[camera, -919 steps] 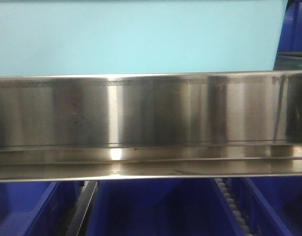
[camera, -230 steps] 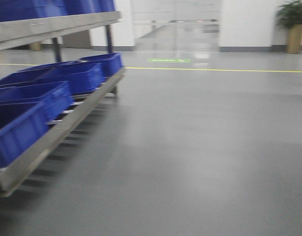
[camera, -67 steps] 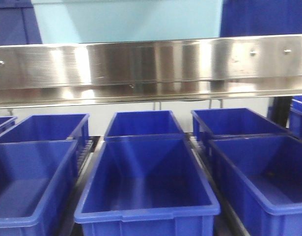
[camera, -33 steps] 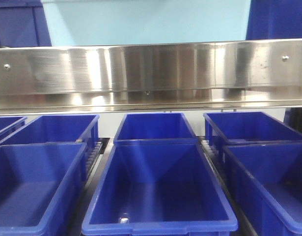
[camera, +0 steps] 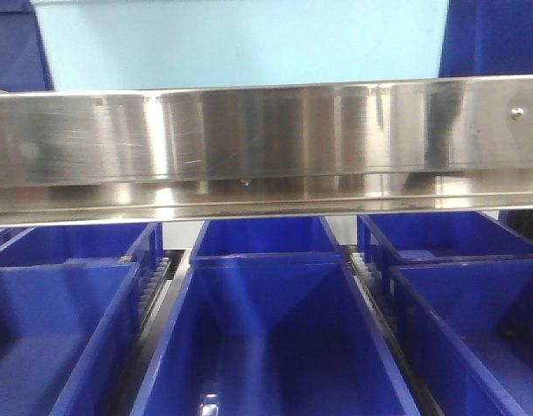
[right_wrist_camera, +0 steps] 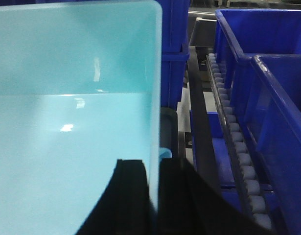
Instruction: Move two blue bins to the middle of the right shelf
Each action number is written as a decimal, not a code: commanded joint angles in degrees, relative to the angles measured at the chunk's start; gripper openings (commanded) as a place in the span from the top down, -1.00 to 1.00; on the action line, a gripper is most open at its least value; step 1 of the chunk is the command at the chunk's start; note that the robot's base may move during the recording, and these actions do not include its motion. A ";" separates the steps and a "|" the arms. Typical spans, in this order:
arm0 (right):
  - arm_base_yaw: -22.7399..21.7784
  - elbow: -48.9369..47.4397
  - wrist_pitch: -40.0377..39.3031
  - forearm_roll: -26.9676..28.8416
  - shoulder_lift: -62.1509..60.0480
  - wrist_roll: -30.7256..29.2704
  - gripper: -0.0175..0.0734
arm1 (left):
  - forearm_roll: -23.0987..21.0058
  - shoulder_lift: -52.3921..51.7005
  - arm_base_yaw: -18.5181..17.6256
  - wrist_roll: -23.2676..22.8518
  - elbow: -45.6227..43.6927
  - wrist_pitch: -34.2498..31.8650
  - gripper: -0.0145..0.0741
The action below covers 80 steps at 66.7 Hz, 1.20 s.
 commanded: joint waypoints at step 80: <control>0.36 -0.44 -3.84 0.00 -0.57 -0.07 0.97 | 1.00 -0.30 -0.24 0.11 -0.61 -2.64 0.92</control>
